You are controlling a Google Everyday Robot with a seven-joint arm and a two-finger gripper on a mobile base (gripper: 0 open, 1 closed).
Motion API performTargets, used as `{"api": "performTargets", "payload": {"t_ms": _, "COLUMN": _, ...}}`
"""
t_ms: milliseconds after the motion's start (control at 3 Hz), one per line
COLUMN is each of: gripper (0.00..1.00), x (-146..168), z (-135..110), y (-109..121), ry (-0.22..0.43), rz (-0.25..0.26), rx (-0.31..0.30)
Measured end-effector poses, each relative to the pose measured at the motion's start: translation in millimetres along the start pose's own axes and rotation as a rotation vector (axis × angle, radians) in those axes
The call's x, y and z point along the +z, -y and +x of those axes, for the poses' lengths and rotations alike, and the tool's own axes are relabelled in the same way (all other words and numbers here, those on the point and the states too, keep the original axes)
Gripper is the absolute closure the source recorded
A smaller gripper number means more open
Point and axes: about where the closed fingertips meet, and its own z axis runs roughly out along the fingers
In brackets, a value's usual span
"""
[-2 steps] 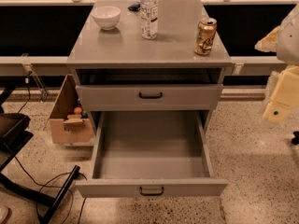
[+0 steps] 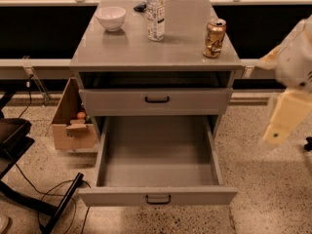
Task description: Close middle drawer
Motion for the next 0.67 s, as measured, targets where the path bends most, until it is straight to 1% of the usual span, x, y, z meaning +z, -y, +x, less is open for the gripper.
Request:
{"api": "performTargets", "payload": {"t_ms": 333, "gripper": 0.0, "x": 33, "z": -8, "y": -32, "ry": 0.002, "rz": 0.036, "rx": 0.001}}
{"api": "performTargets", "payload": {"t_ms": 667, "gripper": 0.0, "x": 95, "z": 2, "y": -56, "ry": -0.016, "rz": 0.04, "rx": 0.017}}
